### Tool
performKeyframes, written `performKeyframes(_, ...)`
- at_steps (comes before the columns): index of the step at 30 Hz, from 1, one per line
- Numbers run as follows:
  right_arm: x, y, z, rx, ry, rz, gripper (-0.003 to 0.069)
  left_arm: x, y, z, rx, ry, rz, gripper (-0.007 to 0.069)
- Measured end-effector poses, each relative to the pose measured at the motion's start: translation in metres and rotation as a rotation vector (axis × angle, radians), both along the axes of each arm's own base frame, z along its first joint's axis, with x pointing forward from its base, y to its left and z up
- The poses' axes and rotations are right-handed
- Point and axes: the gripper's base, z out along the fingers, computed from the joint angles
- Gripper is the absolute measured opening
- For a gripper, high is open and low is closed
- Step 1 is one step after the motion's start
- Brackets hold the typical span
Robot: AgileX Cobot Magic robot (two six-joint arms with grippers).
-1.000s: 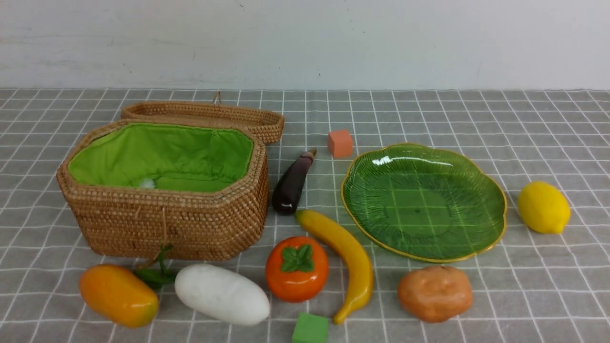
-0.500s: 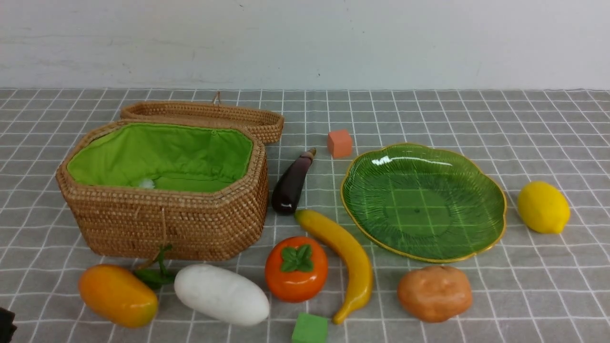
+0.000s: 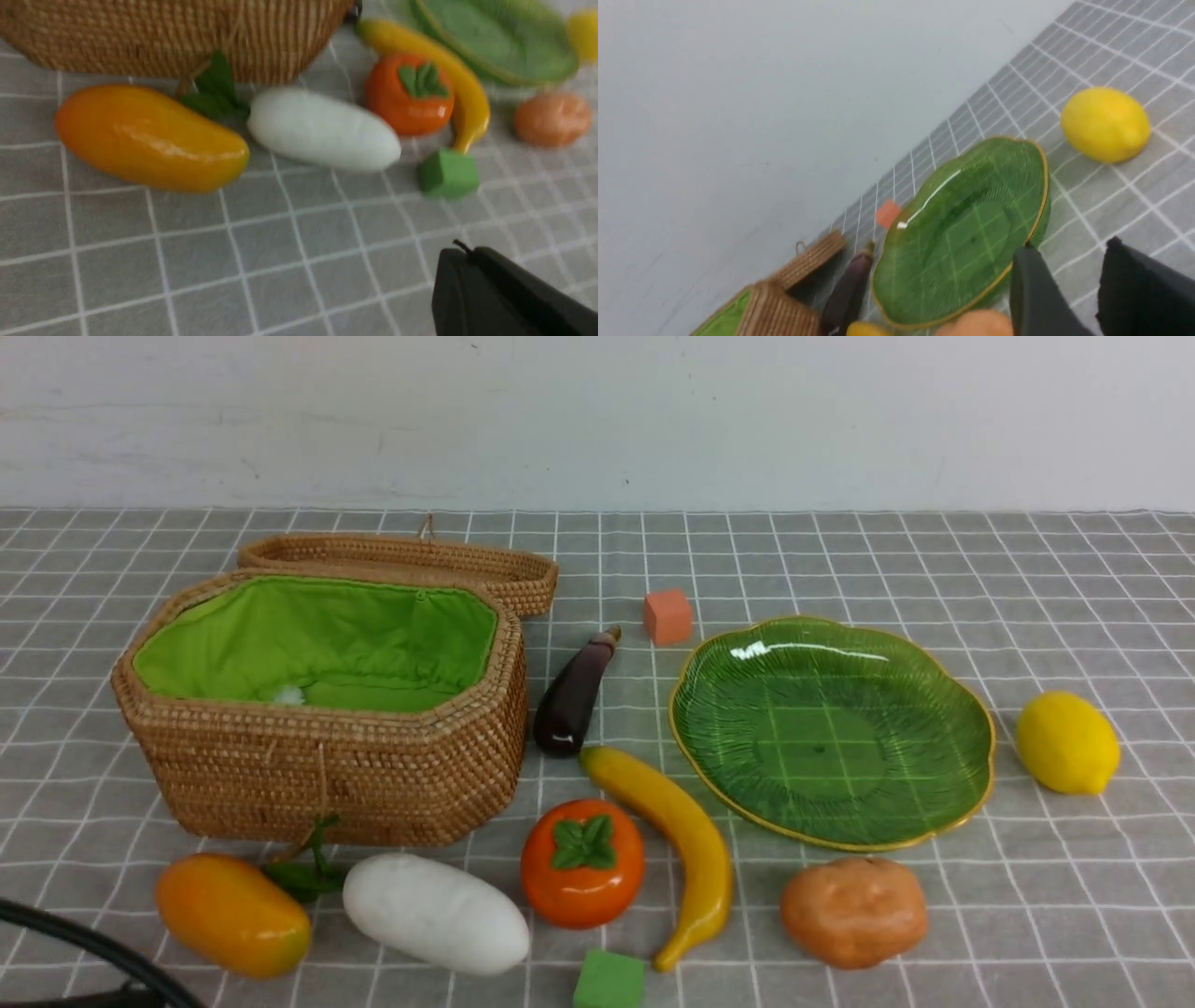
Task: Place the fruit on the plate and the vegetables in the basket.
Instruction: Grab the mango with your left arm and place it on the right plate
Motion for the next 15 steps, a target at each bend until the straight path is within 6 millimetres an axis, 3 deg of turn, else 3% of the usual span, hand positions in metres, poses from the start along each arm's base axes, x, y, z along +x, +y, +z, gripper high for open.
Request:
performKeyframes(5,-0.012,0.018,0.042,-0.22,0.098,0.275,0.0115,0.024,-0.002,-0.001,0.11,0.104,-0.126,-0.0013)
performKeyframes(6,-0.017,0.024,0.071,-0.355,0.109,0.4,0.0087,0.037,-0.002,-0.002,0.145,0.13,-0.169,-0.0013)
performKeyframes(11,-0.023,0.034,0.131,-0.673,0.156,0.7,0.0061,0.069,-0.002,-0.002,0.27,0.133,-0.319,-0.0013)
performKeyframes(15,-0.028,0.037,0.16,-0.818,0.142,0.828,0.0059,0.098,-0.001,-0.012,0.411,0.094,-0.472,-0.0013)
